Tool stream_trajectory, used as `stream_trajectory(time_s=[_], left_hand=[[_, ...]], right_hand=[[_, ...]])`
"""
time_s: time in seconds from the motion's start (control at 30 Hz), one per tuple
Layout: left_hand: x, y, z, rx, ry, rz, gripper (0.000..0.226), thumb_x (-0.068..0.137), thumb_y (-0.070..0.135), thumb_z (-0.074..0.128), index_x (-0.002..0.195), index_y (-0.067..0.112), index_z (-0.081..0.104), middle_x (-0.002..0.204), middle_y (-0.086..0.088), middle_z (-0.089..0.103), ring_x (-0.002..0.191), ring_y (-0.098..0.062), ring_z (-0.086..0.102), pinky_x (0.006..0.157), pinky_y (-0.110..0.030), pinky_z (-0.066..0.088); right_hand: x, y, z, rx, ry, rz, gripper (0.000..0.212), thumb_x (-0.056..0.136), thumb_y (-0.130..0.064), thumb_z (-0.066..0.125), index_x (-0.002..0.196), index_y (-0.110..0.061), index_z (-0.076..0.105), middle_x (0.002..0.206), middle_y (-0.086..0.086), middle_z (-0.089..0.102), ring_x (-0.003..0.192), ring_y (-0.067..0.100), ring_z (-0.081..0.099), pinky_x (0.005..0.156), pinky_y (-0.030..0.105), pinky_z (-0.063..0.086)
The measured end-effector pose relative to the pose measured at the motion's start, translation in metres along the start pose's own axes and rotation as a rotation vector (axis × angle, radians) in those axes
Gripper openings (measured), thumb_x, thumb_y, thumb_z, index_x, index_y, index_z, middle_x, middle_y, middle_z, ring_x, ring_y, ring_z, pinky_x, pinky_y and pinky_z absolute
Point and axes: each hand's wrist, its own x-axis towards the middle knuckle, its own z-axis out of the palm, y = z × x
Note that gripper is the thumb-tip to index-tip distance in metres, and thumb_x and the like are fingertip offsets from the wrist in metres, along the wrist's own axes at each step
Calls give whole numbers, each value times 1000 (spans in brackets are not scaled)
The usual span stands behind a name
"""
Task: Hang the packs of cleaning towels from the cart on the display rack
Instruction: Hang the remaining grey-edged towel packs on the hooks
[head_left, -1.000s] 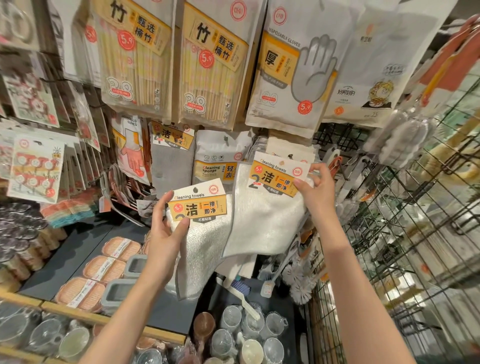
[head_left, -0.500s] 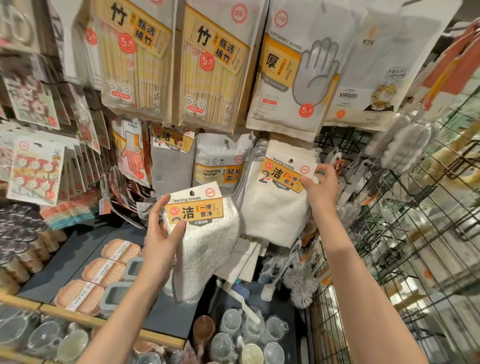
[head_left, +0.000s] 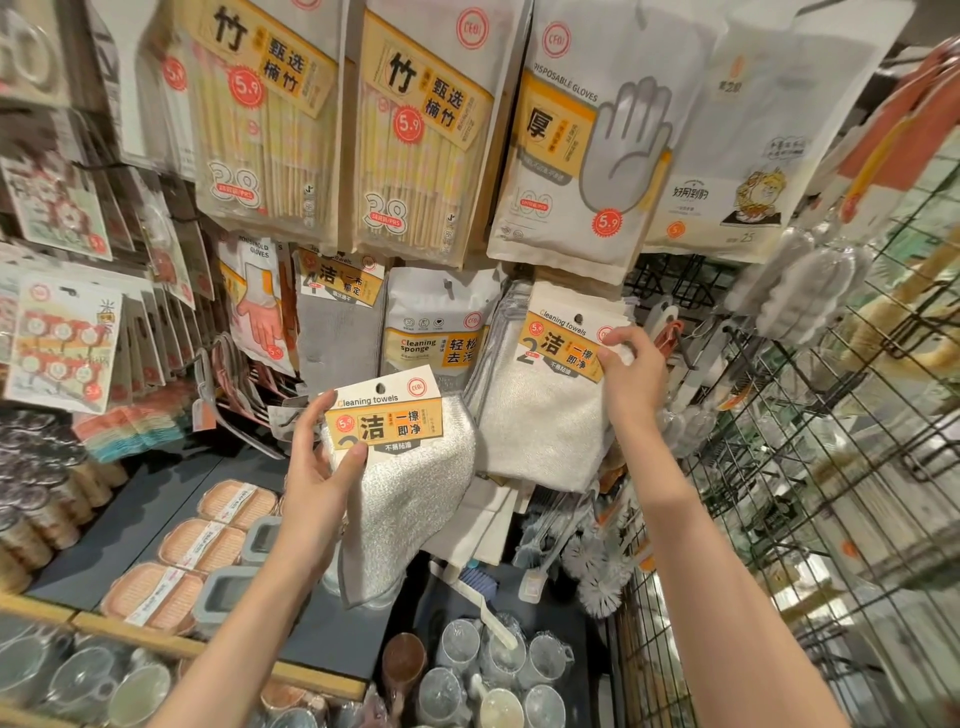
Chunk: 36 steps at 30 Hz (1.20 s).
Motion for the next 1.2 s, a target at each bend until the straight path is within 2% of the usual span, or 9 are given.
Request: stream_trajectory(time_s=[0.1, 0.2, 0.4, 0.57, 0.73, 0.97, 1.07, 1.1, 1.2], left_hand=[[0, 1, 0, -10, -1, -5, 57, 93, -4, 54, 135, 33, 44, 130, -12, 59, 120, -33, 56, 104, -48, 43], [-1, 2, 0, -8, 1, -2, 57, 93, -5, 54, 136, 31, 44, 132, -13, 58, 121, -32, 56, 106, -50, 41], [-4, 4, 3, -2, -6, -8, 58, 93, -4, 55, 128, 42, 48, 129, -11, 60, 119, -31, 58, 105, -48, 43], [-8, 3, 6, 5, -5, 5, 60, 91, -5, 57, 127, 42, 49, 125, -3, 62, 111, -20, 61, 92, -28, 49], [-11, 3, 7, 5, -10, 31, 60, 89, -9, 57, 127, 37, 49, 135, -5, 53, 117, -24, 57, 101, -37, 44], [-13, 3, 8, 12, -33, 17, 61, 89, -8, 57, 138, 23, 40, 140, -12, 49, 124, -29, 53, 107, -42, 41], [-16, 6, 12, 4, -45, 5, 61, 89, -8, 57, 138, 25, 41, 138, -13, 52, 123, -27, 55, 101, -34, 45], [-17, 7, 13, 0, -50, -2, 61, 89, -7, 58, 138, 26, 41, 137, -12, 54, 121, -25, 56, 96, -28, 47], [-19, 9, 14, -8, -67, -12, 61, 89, -6, 59, 137, 28, 42, 132, -11, 57, 117, -23, 60, 85, -20, 52]], right_hand=[[-2, 4, 4, 33, -14, -38, 18, 85, -4, 63, 90, -21, 62, 103, -12, 62, 100, 5, 53, 76, 12, 35], [-4, 8, 6, 3, -16, -87, 22, 82, -3, 66, 99, -17, 65, 112, -4, 60, 103, 2, 45, 82, 6, 26], [-10, 11, 5, -42, -34, -75, 35, 80, -11, 70, 112, -24, 64, 117, -8, 42, 107, 2, 39, 88, 2, 22], [-17, 11, -1, -206, -68, -54, 42, 77, -26, 75, 117, -32, 63, 138, 1, 30, 126, 18, 26, 93, 25, 18], [-27, 5, -9, -207, -65, -76, 39, 75, -30, 76, 113, -30, 67, 144, 0, 23, 129, 20, 15, 99, 26, 13], [-64, -11, -3, -100, -210, -139, 35, 78, -24, 74, 110, -33, 63, 138, -5, 25, 128, 12, 20, 107, 23, 17], [-82, -17, 3, -8, -280, -158, 34, 79, -19, 73, 109, -32, 62, 129, -9, 28, 111, -8, 21, 95, -4, 19], [-87, -19, 5, 7, -320, -155, 35, 78, -20, 74, 109, -32, 62, 127, -10, 30, 108, -8, 24, 89, -8, 20], [-100, -26, 14, 96, -531, -100, 46, 79, -20, 73, 120, -31, 56, 125, -12, 37, 111, -1, 42, 97, 10, 34]])
